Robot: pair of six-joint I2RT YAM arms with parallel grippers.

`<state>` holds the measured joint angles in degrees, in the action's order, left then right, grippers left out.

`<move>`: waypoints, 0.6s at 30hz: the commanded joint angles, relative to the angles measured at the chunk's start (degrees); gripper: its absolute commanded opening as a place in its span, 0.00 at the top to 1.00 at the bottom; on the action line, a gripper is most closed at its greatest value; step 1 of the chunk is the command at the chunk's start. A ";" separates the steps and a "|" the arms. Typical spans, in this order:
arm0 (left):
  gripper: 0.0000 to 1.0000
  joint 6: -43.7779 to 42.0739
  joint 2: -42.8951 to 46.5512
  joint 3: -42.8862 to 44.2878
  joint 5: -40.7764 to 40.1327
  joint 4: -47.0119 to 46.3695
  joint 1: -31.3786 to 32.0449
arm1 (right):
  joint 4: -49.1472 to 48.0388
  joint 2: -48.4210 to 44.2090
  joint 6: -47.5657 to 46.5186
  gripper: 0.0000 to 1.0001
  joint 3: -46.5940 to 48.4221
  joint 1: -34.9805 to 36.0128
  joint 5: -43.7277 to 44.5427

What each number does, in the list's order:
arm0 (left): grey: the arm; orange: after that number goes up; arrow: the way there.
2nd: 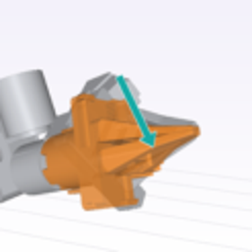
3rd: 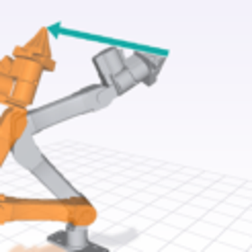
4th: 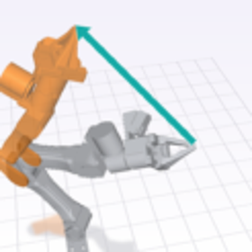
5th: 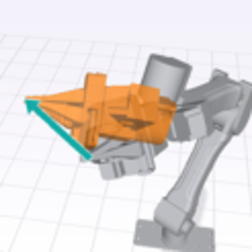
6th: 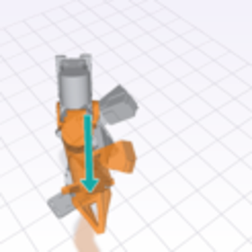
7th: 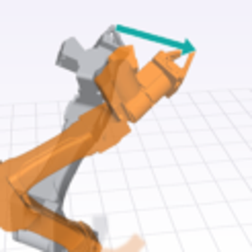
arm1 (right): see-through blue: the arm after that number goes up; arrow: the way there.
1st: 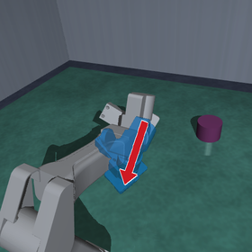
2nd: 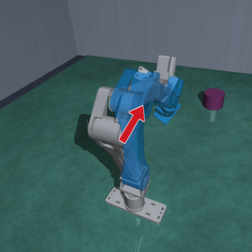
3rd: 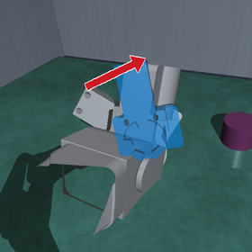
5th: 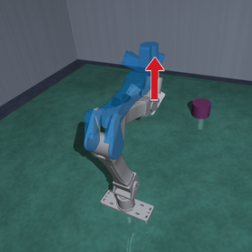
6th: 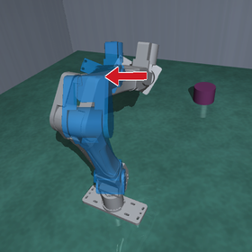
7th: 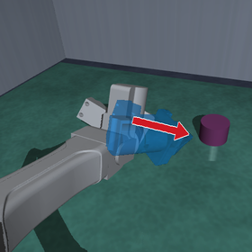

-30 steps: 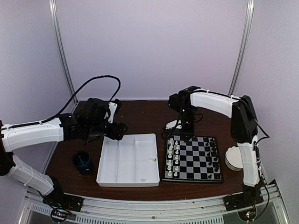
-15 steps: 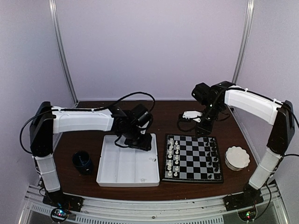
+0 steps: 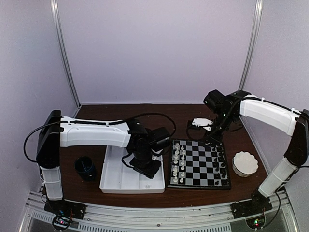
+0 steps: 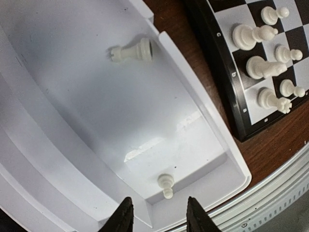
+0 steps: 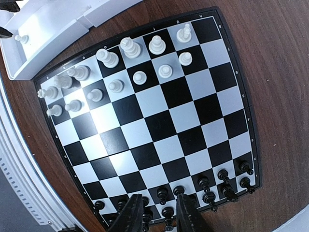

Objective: Set up the chess pieces on the board
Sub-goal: Pick up the pawn from the storage box.

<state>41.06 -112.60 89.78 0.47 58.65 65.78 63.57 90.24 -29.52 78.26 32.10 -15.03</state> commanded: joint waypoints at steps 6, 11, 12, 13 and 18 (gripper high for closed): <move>0.60 1.96 -2.18 -0.48 -1.26 3.32 1.35 | -2.27 -1.29 1.43 0.74 -0.87 -0.28 -1.10; 0.63 2.06 -3.31 -1.90 -0.47 1.54 1.63 | -2.22 -1.38 1.55 0.74 -1.00 -0.28 -1.02; 0.64 2.09 -3.37 -2.27 0.45 0.96 1.61 | -2.22 -1.38 1.61 0.74 -1.00 -0.28 -0.95; 0.66 2.15 -3.46 -2.46 1.49 0.52 1.63 | -2.19 -1.38 1.65 0.74 -1.00 -0.24 -0.92; 0.72 2.12 -4.34 -2.66 2.87 -0.56 1.58 | -2.18 -0.99 1.74 0.74 -0.61 -0.28 -0.92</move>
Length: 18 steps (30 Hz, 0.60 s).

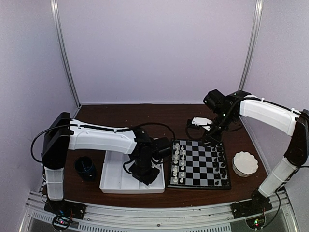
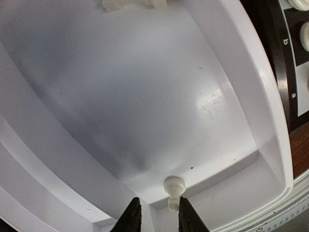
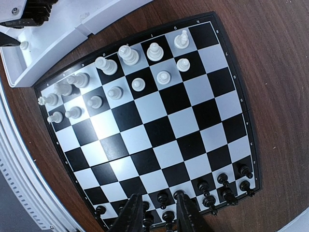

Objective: Set up the chess pieces on the board
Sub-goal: Pick up the pawn from the storage box.

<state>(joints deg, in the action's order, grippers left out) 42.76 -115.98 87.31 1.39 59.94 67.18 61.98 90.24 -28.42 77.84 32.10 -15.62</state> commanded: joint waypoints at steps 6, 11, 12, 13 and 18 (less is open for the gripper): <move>0.75 0.38 -1.52 -0.55 3.32 -2.08 0.31 | -0.53 -0.68 0.65 0.74 -0.10 -0.28 -0.36; 0.79 0.36 -1.50 -0.82 3.88 -2.11 0.32 | -0.70 -0.51 0.65 0.74 -0.24 -0.28 -0.24; 0.80 0.31 -1.47 -0.82 3.96 -2.09 0.28 | -0.71 -0.50 0.65 0.74 -0.25 -0.28 -0.23; 0.81 0.26 -1.52 -0.82 3.99 -2.09 0.28 | -0.73 -0.42 0.65 0.74 -0.24 -0.28 -0.28; 0.88 0.13 -1.52 -0.82 4.59 -2.03 0.30 | -0.89 -0.38 0.65 0.74 -0.15 -0.28 -0.27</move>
<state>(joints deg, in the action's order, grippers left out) 42.81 -116.49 86.74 4.97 58.35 67.20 61.87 90.24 -28.23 77.84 32.10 -15.62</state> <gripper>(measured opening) 0.144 0.262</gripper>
